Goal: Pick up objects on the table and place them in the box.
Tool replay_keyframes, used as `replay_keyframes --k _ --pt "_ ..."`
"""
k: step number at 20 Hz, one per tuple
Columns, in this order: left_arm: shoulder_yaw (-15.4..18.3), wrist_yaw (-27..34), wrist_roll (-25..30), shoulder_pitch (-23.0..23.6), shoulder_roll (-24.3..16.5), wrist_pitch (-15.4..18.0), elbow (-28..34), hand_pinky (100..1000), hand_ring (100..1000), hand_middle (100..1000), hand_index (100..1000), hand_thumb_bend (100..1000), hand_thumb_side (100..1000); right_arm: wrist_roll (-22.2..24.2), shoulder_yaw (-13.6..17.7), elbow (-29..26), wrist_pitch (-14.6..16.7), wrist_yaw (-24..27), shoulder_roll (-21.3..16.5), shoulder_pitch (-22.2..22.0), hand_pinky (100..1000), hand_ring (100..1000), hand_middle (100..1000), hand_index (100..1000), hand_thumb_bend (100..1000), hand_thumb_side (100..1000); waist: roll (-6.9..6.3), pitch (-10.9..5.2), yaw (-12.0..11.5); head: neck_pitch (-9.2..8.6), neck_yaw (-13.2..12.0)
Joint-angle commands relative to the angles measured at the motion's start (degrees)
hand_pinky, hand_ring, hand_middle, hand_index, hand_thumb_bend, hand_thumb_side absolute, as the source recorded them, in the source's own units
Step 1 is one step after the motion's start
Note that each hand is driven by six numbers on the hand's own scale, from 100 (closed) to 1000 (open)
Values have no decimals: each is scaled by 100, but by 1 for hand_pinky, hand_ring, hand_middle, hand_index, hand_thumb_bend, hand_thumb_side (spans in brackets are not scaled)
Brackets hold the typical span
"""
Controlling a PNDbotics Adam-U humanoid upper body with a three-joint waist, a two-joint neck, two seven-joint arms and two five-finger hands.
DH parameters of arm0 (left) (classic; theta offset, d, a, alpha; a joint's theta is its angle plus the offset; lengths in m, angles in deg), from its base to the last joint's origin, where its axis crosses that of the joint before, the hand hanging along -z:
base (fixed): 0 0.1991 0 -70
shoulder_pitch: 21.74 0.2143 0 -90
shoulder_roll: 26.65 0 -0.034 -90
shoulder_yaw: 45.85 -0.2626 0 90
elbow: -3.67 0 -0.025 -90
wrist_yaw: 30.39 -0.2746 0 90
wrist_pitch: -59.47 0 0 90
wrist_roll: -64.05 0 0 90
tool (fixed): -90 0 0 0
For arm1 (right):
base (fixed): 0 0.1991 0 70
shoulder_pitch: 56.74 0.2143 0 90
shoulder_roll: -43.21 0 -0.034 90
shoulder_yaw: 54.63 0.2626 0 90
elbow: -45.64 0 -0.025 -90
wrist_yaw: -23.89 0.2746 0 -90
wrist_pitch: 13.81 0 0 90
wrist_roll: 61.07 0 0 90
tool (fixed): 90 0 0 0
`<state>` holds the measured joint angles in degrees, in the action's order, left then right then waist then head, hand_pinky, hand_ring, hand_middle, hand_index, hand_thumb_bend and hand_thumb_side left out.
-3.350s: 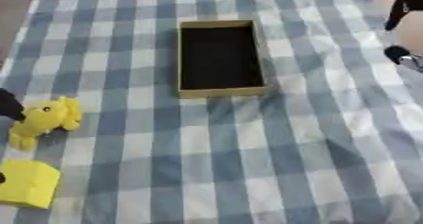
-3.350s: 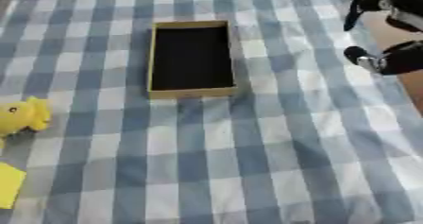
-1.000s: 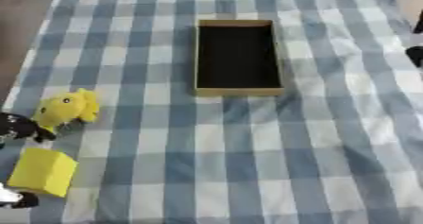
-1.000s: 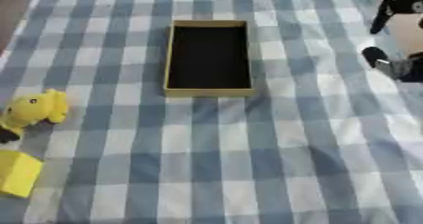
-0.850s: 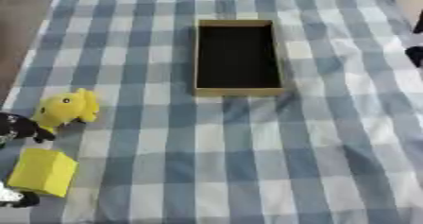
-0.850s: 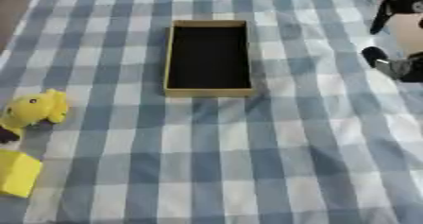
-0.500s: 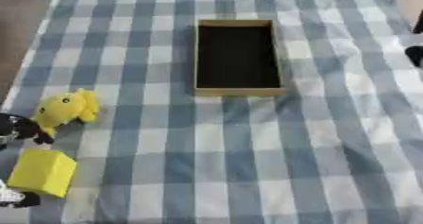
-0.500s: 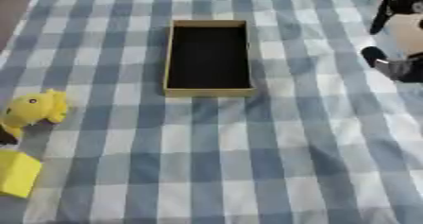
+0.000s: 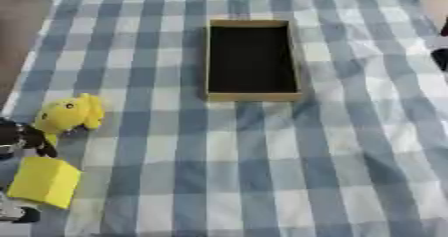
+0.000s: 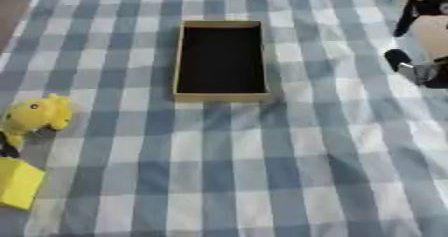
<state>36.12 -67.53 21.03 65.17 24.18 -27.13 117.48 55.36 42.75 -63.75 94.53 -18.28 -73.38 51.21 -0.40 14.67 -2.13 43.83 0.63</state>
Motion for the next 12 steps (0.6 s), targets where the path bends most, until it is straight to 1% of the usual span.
replay_keyframes --k 1,4,7,10,12 --pt "17 -53 42 -56 -109 -24 79 838 828 709 844 670 452 -33 74 -73 -10 65 -108 57 623 705 604 621 172 425 -2 -72 7 29 -18" --pt "-2 -116 9 -71 -90 -99 79 816 807 686 836 628 412 -35 78 -76 -11 80 -102 57 622 704 604 621 165 434 -2 -69 14 29 -24" --pt "-28 -176 -64 -82 -58 -209 79 798 790 667 829 601 396 -35 78 -77 -10 90 -97 57 621 703 604 621 160 438 -2 -63 24 29 -30" --pt "-41 -210 -157 -91 -31 -303 79 775 767 639 812 555 382 -36 81 -76 -10 99 -94 54 620 703 603 620 154 444 -2 -61 30 29 -30" --pt "-50 -227 -205 -97 -21 -340 79 762 754 623 799 559 358 -36 82 -76 -9 103 -88 53 619 703 603 620 153 446 -4 -61 32 29 -33"
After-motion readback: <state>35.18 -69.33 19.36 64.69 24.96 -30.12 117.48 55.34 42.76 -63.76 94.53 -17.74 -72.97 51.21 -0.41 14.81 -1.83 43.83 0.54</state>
